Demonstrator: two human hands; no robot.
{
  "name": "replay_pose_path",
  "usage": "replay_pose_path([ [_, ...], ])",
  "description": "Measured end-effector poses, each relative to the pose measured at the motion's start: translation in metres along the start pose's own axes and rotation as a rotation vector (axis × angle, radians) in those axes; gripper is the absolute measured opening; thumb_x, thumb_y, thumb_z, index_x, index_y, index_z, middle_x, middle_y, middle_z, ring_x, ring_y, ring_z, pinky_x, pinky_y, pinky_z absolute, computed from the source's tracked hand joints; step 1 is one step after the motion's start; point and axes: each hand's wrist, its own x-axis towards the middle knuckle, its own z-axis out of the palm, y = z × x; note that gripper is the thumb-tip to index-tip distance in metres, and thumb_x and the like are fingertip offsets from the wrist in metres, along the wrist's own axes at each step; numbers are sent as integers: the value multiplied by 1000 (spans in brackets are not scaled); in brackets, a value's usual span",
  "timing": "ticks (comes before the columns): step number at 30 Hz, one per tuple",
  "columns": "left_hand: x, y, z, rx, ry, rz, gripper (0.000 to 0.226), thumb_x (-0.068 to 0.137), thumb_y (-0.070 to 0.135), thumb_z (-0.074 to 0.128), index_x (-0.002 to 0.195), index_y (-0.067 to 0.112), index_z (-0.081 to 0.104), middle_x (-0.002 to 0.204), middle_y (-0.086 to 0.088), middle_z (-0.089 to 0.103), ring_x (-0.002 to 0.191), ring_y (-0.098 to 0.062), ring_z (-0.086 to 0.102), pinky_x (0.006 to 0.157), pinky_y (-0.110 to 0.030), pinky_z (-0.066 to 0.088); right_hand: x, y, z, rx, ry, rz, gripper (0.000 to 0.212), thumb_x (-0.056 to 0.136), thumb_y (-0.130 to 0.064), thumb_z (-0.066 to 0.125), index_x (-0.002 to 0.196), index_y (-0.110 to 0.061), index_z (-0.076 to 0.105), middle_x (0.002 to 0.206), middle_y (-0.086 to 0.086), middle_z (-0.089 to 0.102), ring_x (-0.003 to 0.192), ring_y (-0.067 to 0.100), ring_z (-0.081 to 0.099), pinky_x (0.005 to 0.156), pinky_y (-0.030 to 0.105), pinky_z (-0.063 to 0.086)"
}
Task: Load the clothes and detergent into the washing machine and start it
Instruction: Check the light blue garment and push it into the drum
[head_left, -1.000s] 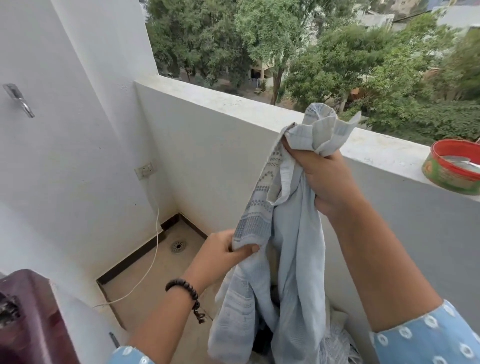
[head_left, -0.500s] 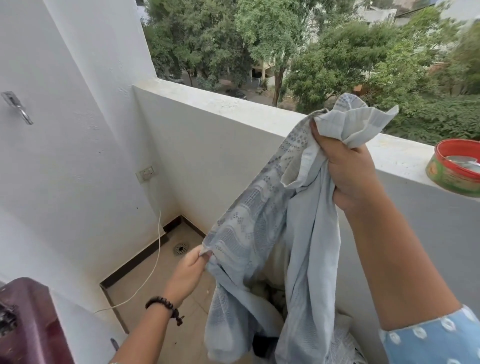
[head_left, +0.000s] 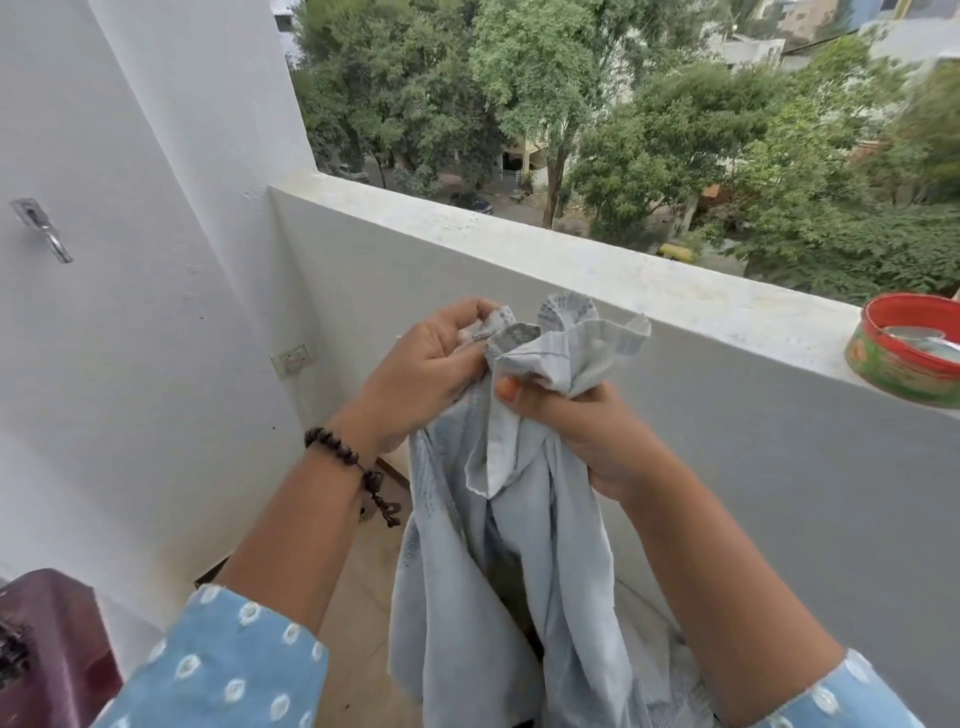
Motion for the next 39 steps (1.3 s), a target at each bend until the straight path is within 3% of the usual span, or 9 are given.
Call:
replay_pose_path([
  [6, -17, -11, -7, -36, -17, -89, 29, 86, 36, 67, 110, 21, 59, 95, -15, 74, 83, -34, 66, 76, -45, 54, -3, -3, -7, -115, 50, 39, 22, 82, 2, 70, 103, -8, 71, 96, 5, 76, 92, 18, 72, 78, 28, 58],
  [10, -37, -36, -8, -9, -80, -182, 47, 74, 29, 81, 114, 21, 59, 108, -16, 73, 100, -38, 70, 89, -55, 55, 4, -13, -14, -123, 180, -41, 10, 83, -3, 71, 93, -6, 70, 88, 6, 75, 86, 19, 71, 78, 34, 59],
  [15, -54, -66, -3, -12, 27, -241, 59, 77, 21, 78, 126, 28, 47, 103, -13, 75, 95, -33, 72, 83, -48, 58, 6, -24, -10, -129, 238, -89, 13, 83, -7, 72, 94, -13, 72, 90, 2, 75, 91, 18, 71, 84, 35, 57],
  [20, -71, -111, -16, 193, 192, -300, 29, 71, 49, 79, 91, 30, 68, 82, 7, 69, 79, -11, 64, 73, -35, 51, 3, -40, -9, -86, 333, -149, 13, 83, -9, 73, 94, -14, 70, 85, -2, 73, 87, 15, 70, 80, 35, 58],
  [25, -85, -142, -29, 211, 354, -359, 48, 66, 70, 70, 81, 25, 67, 72, 6, 64, 71, -15, 57, 67, -35, 43, -2, -68, -12, 40, 485, -282, 14, 82, -8, 72, 88, -20, 68, 77, -11, 74, 80, 7, 71, 75, 29, 58],
  [29, -74, -120, -36, 39, 468, -282, 52, 82, 61, 65, 87, 9, 68, 77, 0, 63, 75, -12, 56, 68, -30, 46, -3, -78, -19, 135, 567, -290, 15, 83, -14, 73, 96, -18, 67, 78, -9, 75, 81, 10, 72, 72, 29, 58],
  [32, -55, -82, -35, -36, 480, -223, 90, 74, 76, 64, 99, -10, 57, 91, -21, 65, 83, -27, 57, 75, -44, 43, -1, -67, -15, 164, 534, -241, 23, 78, -17, 75, 99, -16, 68, 85, -5, 76, 88, 14, 73, 74, 32, 59],
  [37, -26, -19, -12, 30, 163, -41, 26, 92, 30, 64, 107, 10, 73, 103, -11, 75, 93, -19, 70, 81, -33, 55, 1, -32, 2, -23, 183, -66, 25, 68, -17, 75, 93, -18, 72, 94, 0, 76, 94, 17, 72, 81, 33, 58],
  [39, -18, -9, -10, 143, 36, 32, 27, 91, 15, 67, 117, 12, 69, 113, -6, 74, 107, -18, 68, 92, -35, 55, 0, -20, 7, -111, 30, 50, 29, 68, -15, 76, 97, -16, 73, 100, 5, 76, 99, 20, 71, 85, 34, 57],
])
